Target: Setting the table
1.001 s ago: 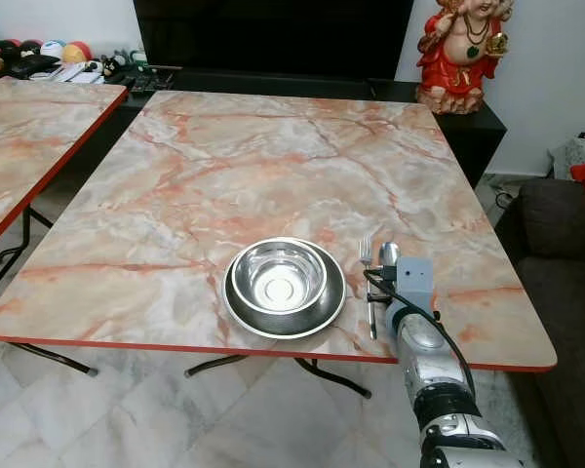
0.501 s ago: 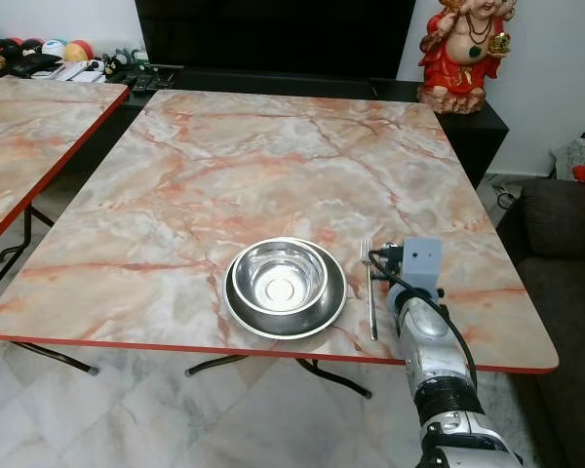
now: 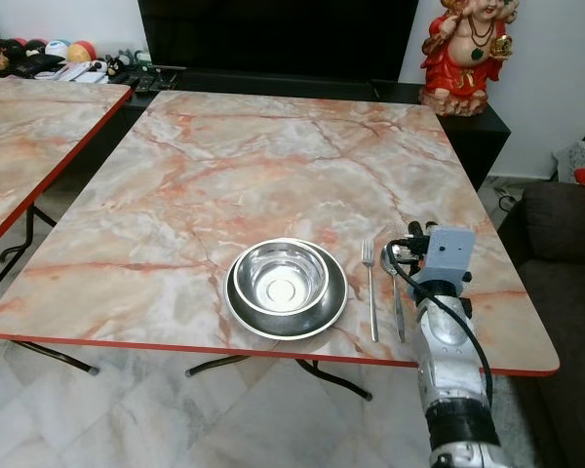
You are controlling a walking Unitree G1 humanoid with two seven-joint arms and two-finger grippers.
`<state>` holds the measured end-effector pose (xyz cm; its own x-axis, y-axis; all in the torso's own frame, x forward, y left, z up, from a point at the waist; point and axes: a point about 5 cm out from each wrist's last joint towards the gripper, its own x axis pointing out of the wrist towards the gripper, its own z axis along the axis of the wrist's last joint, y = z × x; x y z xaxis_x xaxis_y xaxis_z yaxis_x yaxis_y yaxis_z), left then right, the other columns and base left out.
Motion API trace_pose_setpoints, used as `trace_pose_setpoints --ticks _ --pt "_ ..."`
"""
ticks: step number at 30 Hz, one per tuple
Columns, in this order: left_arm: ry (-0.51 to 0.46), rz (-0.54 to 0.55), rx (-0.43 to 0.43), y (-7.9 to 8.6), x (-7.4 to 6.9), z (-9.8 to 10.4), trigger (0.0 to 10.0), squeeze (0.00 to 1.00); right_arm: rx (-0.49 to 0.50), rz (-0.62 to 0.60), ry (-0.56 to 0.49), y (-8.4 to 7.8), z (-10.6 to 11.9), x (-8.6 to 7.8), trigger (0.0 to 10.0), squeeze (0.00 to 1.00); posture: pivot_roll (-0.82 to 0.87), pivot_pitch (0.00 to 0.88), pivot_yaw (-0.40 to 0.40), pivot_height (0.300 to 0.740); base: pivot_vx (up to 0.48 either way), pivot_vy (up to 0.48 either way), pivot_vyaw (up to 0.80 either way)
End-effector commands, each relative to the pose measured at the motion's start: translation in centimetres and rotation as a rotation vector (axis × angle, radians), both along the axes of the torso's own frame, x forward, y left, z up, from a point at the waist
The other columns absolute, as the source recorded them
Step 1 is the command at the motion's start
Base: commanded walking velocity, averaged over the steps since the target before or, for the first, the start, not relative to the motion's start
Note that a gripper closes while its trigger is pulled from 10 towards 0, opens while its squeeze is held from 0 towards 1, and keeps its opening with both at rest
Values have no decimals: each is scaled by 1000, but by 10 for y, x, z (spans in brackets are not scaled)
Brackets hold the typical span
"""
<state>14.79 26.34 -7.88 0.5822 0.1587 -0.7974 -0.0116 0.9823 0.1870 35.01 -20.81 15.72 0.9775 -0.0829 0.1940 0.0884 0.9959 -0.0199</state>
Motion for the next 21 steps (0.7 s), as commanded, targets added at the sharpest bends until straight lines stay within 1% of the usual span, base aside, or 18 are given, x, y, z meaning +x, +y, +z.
trace_pose_setpoints --ticks 1,2,5,7,9,12,14,18,21 --pt "50 8 -4 0 -12 -5 10000 0 2 10 -31 1 3 -4 10000 0 76 27 -33 740 0 0 0" --pt "50 10 -5 0 -12 -5 10000 0 1 6 -33 1 3 -5 10000 0 74 21 -33 740 0 0 0" --pt "54 15 -6 1 -14 -6 10000 0 44 -9 -40 1 1 -9 10000 0 72 18 -31 740 0 0 0" --pt "56 16 -5 3 -16 -5 10000 0 44 -1 -48 3 1 -10 10000 0 74 16 -31 740 0 247 0" --pt "64 22 1 10 -22 -5 10000 0 52 19 -63 10 4 -10 10000 0 78 11 -28 740 0 480 0" --pt "67 24 4 14 -25 -4 10000 0 58 23 -67 12 5 -10 10000 0 79 9 -27 740 0 480 0" --pt "73 27 10 19 -29 -3 10000 0 57 36 -79 16 8 -10 10000 0 79 4 -26 740 0 480 0" --pt "60 18 6 16 -26 -3 10000 0 59 45 -89 18 9 -11 10000 0 81 1 -25 740 0 480 0" --pt "47 4 1 11 -21 -3 10000 0 61 55 -93 22 9 -12 10000 0 80 0 -25 740 0 480 0"
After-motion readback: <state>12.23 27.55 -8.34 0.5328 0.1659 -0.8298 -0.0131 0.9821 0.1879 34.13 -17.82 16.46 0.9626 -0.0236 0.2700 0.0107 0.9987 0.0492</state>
